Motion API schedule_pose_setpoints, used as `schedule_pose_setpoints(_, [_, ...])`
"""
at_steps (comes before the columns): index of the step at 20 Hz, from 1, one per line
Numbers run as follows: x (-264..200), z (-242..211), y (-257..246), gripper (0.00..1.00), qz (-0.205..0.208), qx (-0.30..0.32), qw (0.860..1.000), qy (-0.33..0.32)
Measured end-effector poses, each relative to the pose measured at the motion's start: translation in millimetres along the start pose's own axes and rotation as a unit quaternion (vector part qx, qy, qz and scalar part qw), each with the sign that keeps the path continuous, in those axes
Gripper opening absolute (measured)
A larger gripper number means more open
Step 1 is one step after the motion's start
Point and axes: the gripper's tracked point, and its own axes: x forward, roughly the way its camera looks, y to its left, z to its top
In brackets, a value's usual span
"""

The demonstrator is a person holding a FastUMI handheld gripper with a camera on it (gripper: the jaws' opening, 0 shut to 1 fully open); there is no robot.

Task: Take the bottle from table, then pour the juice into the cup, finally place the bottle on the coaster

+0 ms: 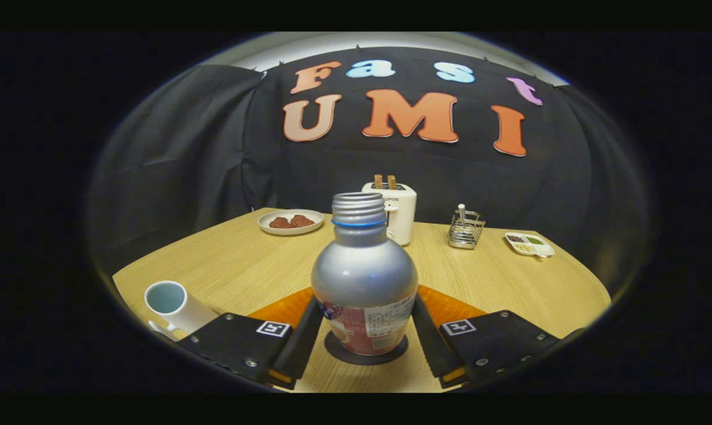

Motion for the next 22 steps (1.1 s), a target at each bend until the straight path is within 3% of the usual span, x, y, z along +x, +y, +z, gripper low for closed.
schedule_pose_setpoints(6, [9.2, -4.1, -3.9, 0.79, 0.003, 0.022, 1.0, -0.001])
schedule_pose_setpoints(13, [0.4, -23.9, -6.9, 0.81, 0.001, 0.004, 1.0, 0.01])
schedule_pose_setpoints(17, [-4.4, -27.0, -6.1, 0.89, 0.002, 0.015, 1.0, 0.011])
schedule_pose_setpoints(18, [-7.0, -24.6, -6.3, 0.97, -0.001, 0.016, 1.0, 0.006])
schedule_pose_setpoints(22, [-26.0, -14.5, -2.3, 0.98, -0.004, 0.025, 1.0, -0.009])
